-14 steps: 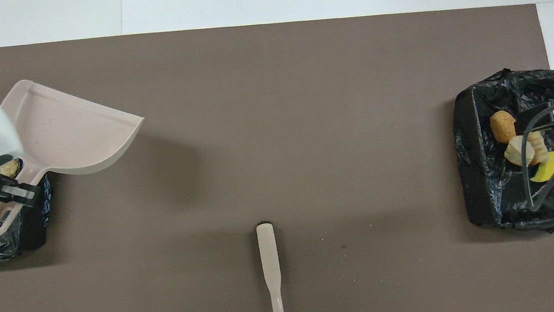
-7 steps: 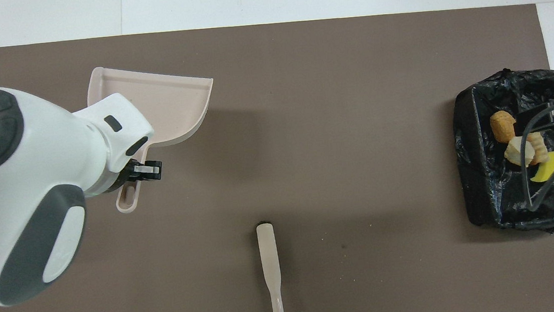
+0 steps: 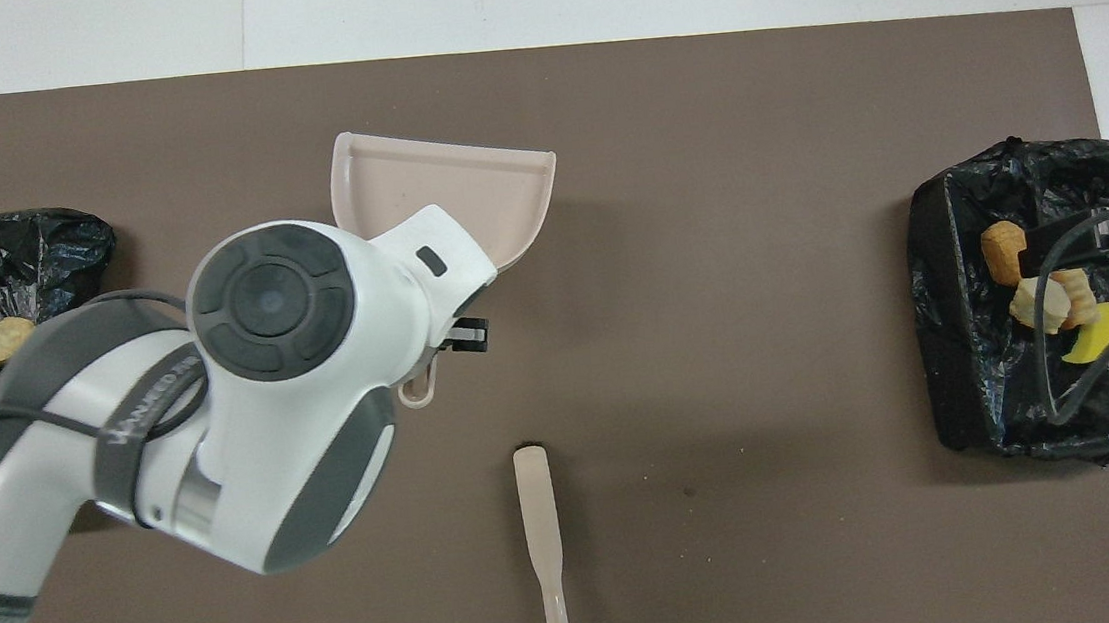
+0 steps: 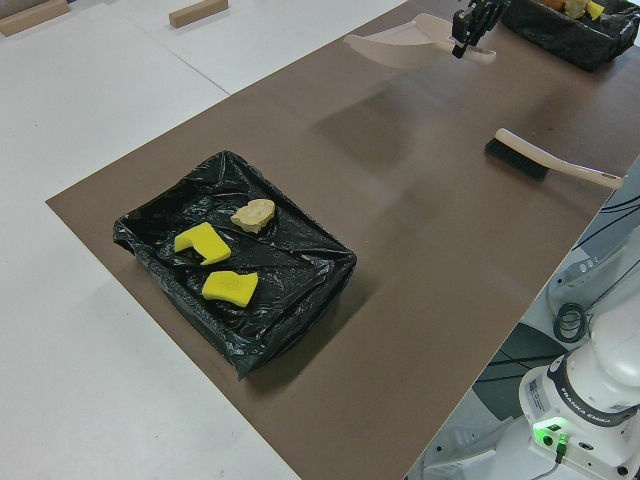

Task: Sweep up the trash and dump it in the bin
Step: 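Set the dustpan down on the mat center with the left gripper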

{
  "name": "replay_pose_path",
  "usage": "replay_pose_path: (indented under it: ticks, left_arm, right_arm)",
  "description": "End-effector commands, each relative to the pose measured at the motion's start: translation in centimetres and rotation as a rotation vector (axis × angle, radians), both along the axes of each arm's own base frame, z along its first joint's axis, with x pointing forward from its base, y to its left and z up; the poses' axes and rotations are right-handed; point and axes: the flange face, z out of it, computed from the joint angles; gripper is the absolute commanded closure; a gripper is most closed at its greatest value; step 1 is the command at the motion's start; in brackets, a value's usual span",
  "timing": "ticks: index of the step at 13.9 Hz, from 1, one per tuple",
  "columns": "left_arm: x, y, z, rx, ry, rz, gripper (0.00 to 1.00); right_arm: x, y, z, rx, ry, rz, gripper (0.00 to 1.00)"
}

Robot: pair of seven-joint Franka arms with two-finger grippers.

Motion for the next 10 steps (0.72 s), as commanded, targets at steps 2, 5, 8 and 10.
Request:
replay_pose_path:
  ticks: [2, 5, 8, 10]
  left_arm:
    - [1.8, -3.8, -5.6, -0.025, -0.007, 0.081, 1.0]
    - [1.9, -4.2, -7.2, -0.043, -0.01, 0.085, 1.0]
    - [2.2, -4.4, -9.2, -0.062, -0.021, 0.089, 1.0]
    - [2.4, -4.3, -9.6, -0.067, -0.019, 0.097, 1.0]
  right_arm:
    - [-0.7, 0.0, 0.0, 0.019, 0.002, -0.022, 0.0]
    - [-0.7, 0.1, 0.0, 0.021, 0.002, -0.019, 0.0]
    - [-0.7, 0.1, 0.0, 0.019, 0.002, -0.02, 0.0]
    - [-0.7, 0.1, 0.0, 0.021, 0.002, -0.02, 0.0]
